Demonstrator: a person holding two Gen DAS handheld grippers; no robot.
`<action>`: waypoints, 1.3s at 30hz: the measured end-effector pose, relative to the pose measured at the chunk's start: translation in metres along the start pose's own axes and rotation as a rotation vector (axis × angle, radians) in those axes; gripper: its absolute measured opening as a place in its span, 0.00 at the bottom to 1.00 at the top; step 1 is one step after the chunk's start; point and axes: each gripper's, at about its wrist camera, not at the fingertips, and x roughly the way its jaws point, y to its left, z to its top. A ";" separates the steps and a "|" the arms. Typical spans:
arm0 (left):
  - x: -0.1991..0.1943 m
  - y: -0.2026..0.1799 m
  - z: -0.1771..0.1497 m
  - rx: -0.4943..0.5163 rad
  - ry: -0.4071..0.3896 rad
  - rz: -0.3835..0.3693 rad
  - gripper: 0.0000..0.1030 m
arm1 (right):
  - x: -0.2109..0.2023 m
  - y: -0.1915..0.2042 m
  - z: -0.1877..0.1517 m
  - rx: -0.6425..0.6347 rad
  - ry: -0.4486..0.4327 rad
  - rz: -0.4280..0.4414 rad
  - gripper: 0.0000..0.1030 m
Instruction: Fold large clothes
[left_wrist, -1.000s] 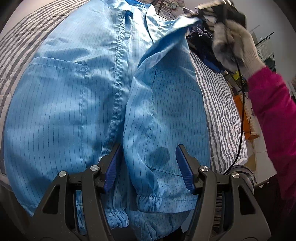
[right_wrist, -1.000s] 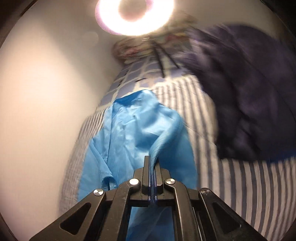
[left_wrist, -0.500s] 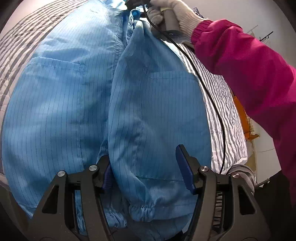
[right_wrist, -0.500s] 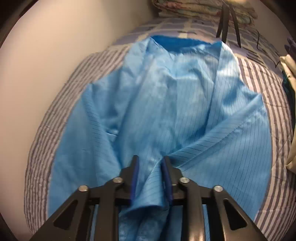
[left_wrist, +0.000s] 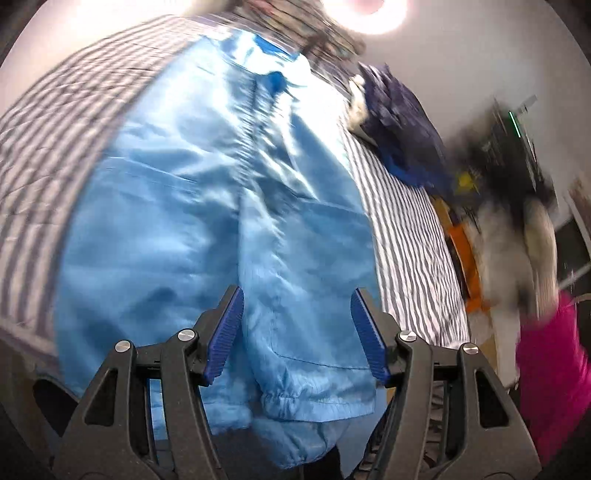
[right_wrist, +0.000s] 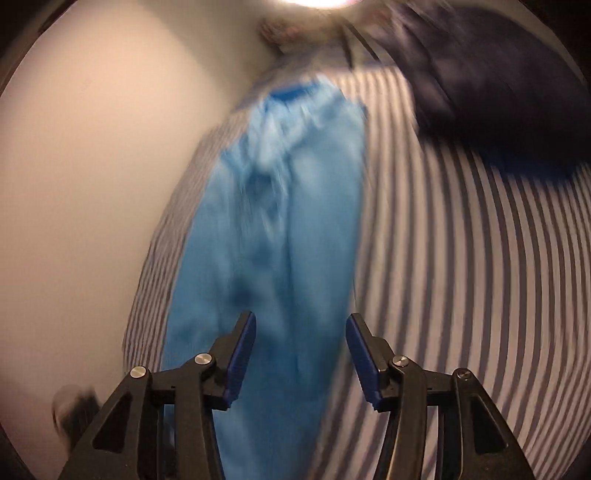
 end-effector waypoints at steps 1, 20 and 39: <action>-0.004 0.005 0.000 -0.020 -0.009 0.008 0.59 | 0.002 -0.004 -0.025 0.028 0.029 0.016 0.55; 0.032 -0.006 -0.026 0.046 0.124 0.050 0.05 | 0.027 -0.029 -0.125 0.073 0.111 0.120 0.01; -0.030 0.084 -0.034 -0.160 0.050 0.278 0.53 | 0.053 -0.006 -0.159 0.039 0.141 0.168 0.40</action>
